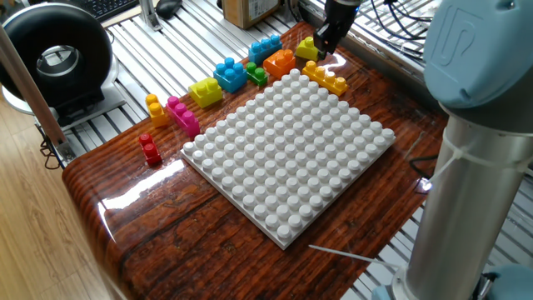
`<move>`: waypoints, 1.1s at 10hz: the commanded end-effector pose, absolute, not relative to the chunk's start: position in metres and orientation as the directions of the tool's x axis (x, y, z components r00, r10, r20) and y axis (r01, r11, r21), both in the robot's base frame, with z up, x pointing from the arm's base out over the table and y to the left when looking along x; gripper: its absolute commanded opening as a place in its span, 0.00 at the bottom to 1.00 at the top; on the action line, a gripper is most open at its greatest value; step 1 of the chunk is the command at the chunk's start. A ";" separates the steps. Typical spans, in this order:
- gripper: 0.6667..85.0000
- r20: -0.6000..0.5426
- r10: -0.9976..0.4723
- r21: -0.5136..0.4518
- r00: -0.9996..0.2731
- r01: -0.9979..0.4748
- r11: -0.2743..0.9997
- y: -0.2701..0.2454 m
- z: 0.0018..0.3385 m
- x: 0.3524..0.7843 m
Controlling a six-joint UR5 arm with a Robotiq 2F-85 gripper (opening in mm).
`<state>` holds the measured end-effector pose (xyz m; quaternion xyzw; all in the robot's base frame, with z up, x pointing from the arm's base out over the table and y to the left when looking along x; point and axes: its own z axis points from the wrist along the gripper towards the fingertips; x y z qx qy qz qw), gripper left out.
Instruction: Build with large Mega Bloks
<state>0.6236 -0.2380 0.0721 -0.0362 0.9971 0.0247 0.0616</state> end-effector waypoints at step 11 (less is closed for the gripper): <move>0.35 -0.031 -0.061 0.039 -0.998 -0.062 0.997 -0.242 0.067 0.600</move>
